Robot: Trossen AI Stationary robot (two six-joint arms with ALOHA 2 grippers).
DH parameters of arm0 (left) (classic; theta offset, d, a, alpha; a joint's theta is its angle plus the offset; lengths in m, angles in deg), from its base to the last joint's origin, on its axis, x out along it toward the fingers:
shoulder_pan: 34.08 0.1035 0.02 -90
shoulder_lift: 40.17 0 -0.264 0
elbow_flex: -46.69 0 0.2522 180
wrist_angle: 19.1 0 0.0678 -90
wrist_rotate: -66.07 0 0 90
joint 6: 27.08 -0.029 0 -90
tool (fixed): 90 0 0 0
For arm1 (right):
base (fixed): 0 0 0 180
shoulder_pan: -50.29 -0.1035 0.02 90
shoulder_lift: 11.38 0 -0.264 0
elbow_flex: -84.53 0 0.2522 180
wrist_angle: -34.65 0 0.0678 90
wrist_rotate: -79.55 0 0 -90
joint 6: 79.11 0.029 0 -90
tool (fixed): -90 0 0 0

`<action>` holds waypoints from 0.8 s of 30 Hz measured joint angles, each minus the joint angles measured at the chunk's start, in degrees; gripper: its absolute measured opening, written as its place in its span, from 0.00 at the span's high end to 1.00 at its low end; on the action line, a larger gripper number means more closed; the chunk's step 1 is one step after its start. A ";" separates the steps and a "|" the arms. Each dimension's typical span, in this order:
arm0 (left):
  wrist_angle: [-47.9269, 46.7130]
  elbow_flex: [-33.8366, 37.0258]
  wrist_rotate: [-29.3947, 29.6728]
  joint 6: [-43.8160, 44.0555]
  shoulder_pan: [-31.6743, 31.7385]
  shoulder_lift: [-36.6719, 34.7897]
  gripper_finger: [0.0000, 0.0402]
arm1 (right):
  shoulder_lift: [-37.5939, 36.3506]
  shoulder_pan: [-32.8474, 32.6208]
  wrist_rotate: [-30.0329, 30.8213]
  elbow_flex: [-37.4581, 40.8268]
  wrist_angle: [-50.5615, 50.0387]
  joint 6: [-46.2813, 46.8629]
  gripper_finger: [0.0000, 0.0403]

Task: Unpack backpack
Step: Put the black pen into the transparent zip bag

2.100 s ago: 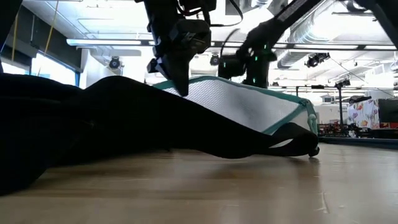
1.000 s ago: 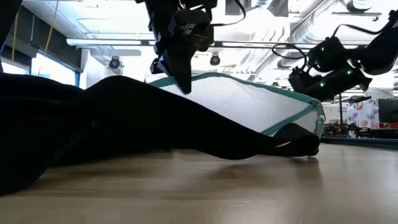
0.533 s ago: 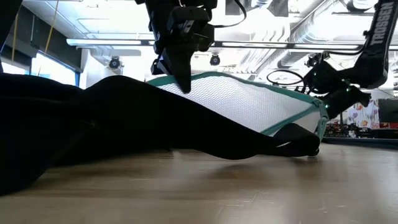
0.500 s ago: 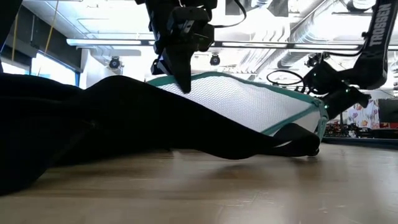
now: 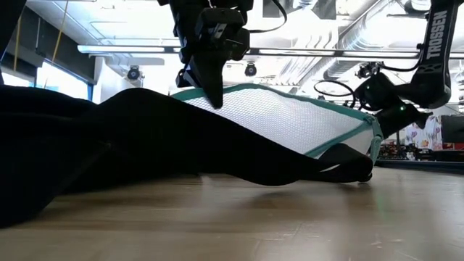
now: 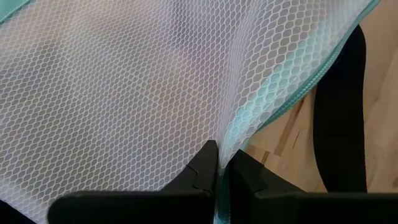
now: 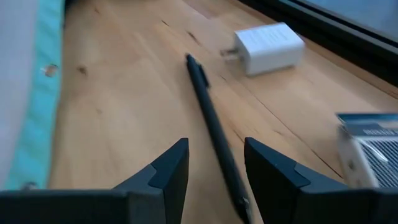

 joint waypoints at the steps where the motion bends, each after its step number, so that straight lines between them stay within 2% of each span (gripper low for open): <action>1: 0.02 0.00 0.00 0.00 0.02 0.00 1.00 | 0.52 0.46 0.17 0.00 -0.05 -0.58 0.66; 6: 0.07 0.00 0.09 0.00 0.03 0.00 1.00 | 5.69 0.48 -1.60 -0.37 1.41 -2.77 0.66; 15: 0.23 0.00 0.27 -0.04 0.15 0.00 1.00 | 8.77 -4.83 6.23 0.05 4.93 -5.17 0.68; 18: 0.27 0.00 0.37 -0.04 0.15 0.00 1.00 | 8.89 -5.32 6.99 0.02 5.01 -5.56 0.74; 24: 0.29 0.00 0.50 -0.03 0.15 0.00 1.00 | 8.94 -5.54 6.99 0.04 4.77 -8.22 0.96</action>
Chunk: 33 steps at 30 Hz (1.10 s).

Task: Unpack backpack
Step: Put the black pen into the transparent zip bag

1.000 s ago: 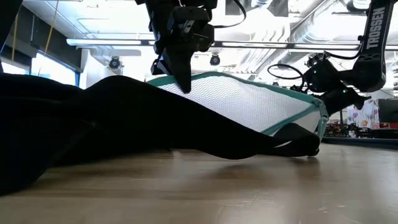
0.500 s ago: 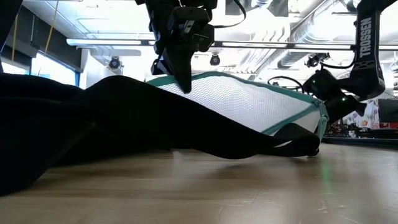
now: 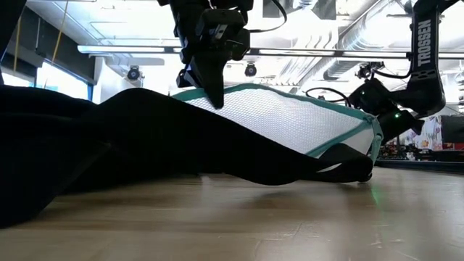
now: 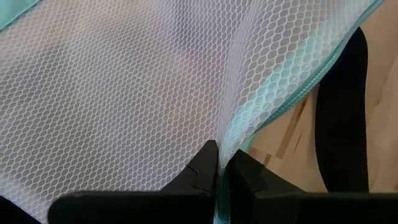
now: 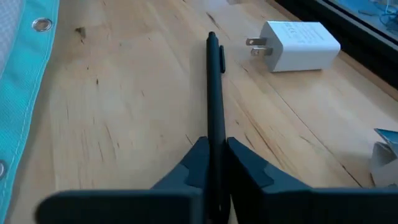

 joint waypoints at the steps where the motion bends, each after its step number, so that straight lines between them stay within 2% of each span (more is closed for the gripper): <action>1: 0.00 0.00 0.00 -0.02 0.00 0.00 1.00 | 0.00 -0.23 0.42 0.00 -0.03 -0.22 0.97; 5: 0.00 0.00 0.00 0.00 -0.01 0.00 1.00 | 0.00 -1.84 3.61 0.00 0.01 0.85 0.96; 9: 0.00 0.00 0.00 0.00 0.00 0.00 1.00 | -0.22 -4.06 7.41 0.08 0.78 8.21 0.98; 15: -0.02 0.00 -0.02 0.00 0.00 0.00 1.00 | -0.08 -6.66 8.74 0.18 2.29 14.42 0.98; 29: -0.06 0.00 -0.02 -0.04 -0.02 0.00 1.00 | 0.11 -7.47 -0.80 0.37 7.69 21.26 0.99; 33: -0.07 0.00 -0.02 -0.04 -0.01 0.00 1.00 | 0.04 -7.47 -4.68 0.35 12.01 23.84 0.99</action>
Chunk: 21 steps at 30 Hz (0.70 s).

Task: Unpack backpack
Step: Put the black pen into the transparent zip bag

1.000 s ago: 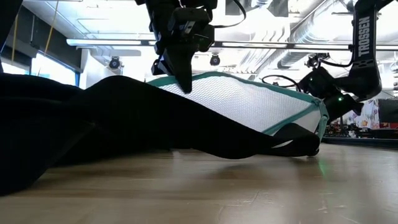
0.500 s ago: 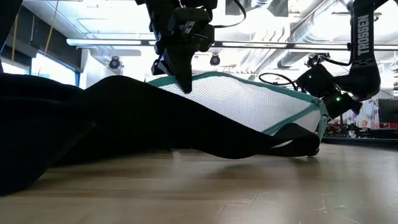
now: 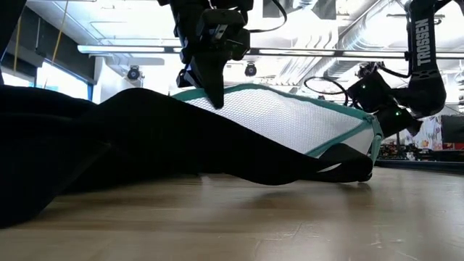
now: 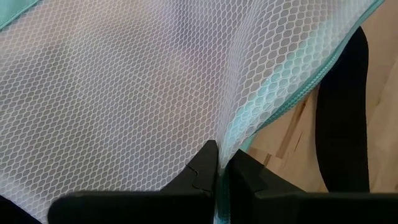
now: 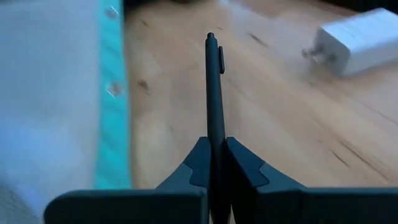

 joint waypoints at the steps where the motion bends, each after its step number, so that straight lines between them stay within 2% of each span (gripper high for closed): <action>1: 0.00 0.00 0.00 -0.03 -0.01 0.00 1.00 | 0.00 0.00 -1.07 0.00 1.99 1.14 0.99; 7: 0.00 0.00 -0.02 -0.96 0.00 0.00 1.00 | -0.09 -0.82 -2.82 -0.07 10.90 7.18 0.99; 11: 0.00 0.00 0.00 -0.98 -0.01 0.00 1.00 | -1.88 -3.54 -2.84 -0.09 16.67 11.50 0.99; 15: -0.02 0.00 0.00 -1.01 0.00 0.00 1.00 | -8.82 -8.75 -0.08 -0.09 16.24 12.53 0.99; 21: -0.01 0.00 0.74 -1.08 -0.01 0.00 1.00 | -25.31 -16.56 6.17 -0.13 10.52 14.34 0.99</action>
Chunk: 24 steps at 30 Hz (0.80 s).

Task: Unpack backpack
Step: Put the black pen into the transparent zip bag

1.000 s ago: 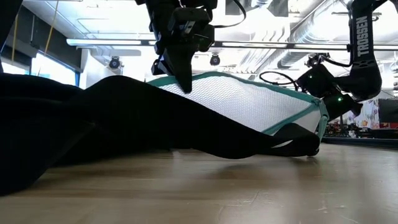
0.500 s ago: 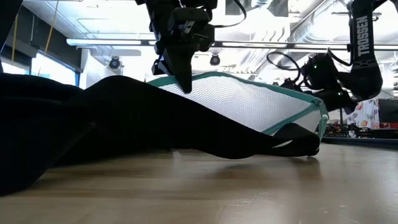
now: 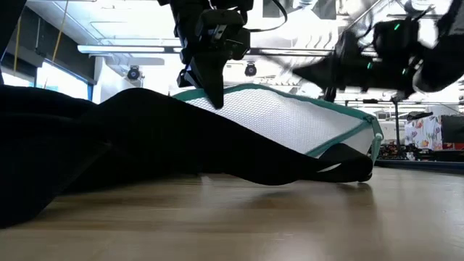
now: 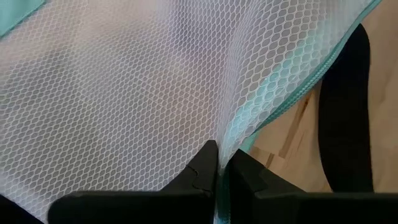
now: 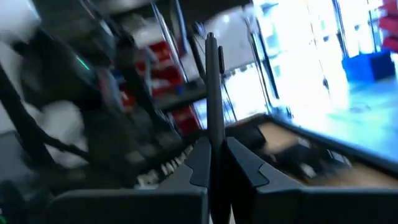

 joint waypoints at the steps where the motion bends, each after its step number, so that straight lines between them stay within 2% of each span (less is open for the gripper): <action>1: 0.02 0.00 0.18 -0.01 0.06 0.00 1.00 | -3.22 -1.05 0.90 -0.01 -1.66 0.16 0.99; 4: 0.31 0.00 0.72 0.02 0.40 0.00 1.00 | -13.61 -4.02 2.95 -1.64 -11.03 -0.24 0.99; 6: 1.15 0.00 1.24 0.90 0.52 0.00 1.00 | -20.46 -5.82 3.03 -4.69 -21.36 -1.51 0.99; 10: 5.49 0.00 1.43 4.25 0.98 0.00 1.00 | -30.98 -9.47 2.87 -13.99 -44.21 -7.29 0.99; 12: 7.60 0.00 1.43 6.45 1.35 0.00 1.00 | -34.09 -10.99 0.25 -19.10 -54.37 -8.31 0.99; 15: 10.05 0.00 1.43 8.35 2.03 -0.02 1.00 | -35.97 -13.77 -5.96 -25.96 -68.70 -6.13 0.99; 18: 11.77 0.00 1.43 9.06 2.71 -0.39 1.00 | -35.95 -18.47 -10.43 -30.11 -77.75 0.51 0.99; 21: 13.74 0.00 1.50 10.07 3.43 -1.19 1.00 | -34.96 -25.47 -10.85 -30.97 -82.22 7.70 0.99; 24: 15.58 0.00 1.57 11.41 4.18 -2.20 1.00 | -32.64 -32.96 -5.26 -30.97 -88.36 11.54 0.99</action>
